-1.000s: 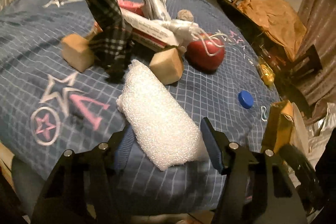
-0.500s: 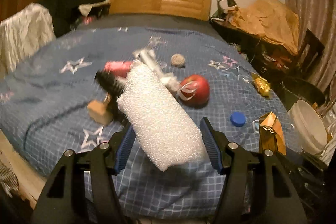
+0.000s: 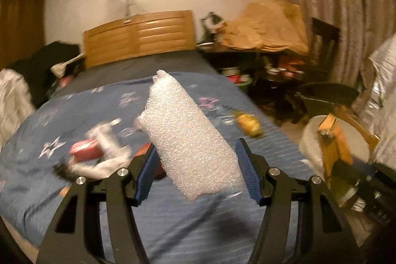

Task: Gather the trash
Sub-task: 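Carry both held items over the white bucket and open both tools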

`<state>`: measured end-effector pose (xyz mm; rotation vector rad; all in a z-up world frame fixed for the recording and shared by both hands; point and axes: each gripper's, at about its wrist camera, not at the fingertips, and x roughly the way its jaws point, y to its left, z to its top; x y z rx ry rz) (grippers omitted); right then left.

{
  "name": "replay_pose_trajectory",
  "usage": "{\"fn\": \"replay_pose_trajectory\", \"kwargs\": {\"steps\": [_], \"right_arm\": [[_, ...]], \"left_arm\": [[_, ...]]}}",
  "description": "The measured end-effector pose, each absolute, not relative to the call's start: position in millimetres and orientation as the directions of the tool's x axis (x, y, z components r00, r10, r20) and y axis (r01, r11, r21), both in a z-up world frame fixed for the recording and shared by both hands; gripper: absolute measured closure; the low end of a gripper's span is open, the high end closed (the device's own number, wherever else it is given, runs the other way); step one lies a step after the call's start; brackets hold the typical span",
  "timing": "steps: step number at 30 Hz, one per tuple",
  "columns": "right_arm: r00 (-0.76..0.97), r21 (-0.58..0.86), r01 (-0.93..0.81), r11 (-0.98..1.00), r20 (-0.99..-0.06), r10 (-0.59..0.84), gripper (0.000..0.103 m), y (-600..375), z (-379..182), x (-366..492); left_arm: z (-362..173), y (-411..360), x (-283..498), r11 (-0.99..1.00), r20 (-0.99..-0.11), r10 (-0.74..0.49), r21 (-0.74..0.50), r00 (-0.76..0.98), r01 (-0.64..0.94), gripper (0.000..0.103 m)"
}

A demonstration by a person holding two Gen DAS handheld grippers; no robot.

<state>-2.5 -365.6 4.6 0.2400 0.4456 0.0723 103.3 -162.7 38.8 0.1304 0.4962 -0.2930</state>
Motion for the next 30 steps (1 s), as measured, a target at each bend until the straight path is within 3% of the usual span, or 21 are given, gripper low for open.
{"fn": "replay_pose_trajectory", "kwargs": {"steps": [6, 13, 21, 30], "right_arm": [[0.903, 0.229, 0.197, 0.953, -0.421, -0.086, 0.074, -455.8, 23.8, -27.6], [0.853, 0.217, 0.364, 0.906, -0.468, -0.231, 0.073, -547.9, 20.0, -43.9], [0.817, 0.208, 0.422, 0.883, -0.51, -0.27, 0.073, -617.9, 7.9, -36.5], [0.807, 0.237, 0.399, 0.886, -0.55, -0.216, 0.072, -627.8, -5.3, -1.7]], "left_arm": [[38.3, -249.0, 115.7, 0.88, -0.491, -0.365, 0.095, 0.791, 0.466, 0.044], [32.6, -338.5, 124.0, 0.772, -0.519, -0.491, 0.113, 0.7, 0.626, 0.044], [12.7, -406.9, 137.4, 0.691, -0.57, -0.539, 0.122, 0.62, 0.713, 0.044], [-9.2, -440.2, 148.0, 0.658, -0.617, -0.533, 0.127, 0.579, 0.742, 0.044]]}}
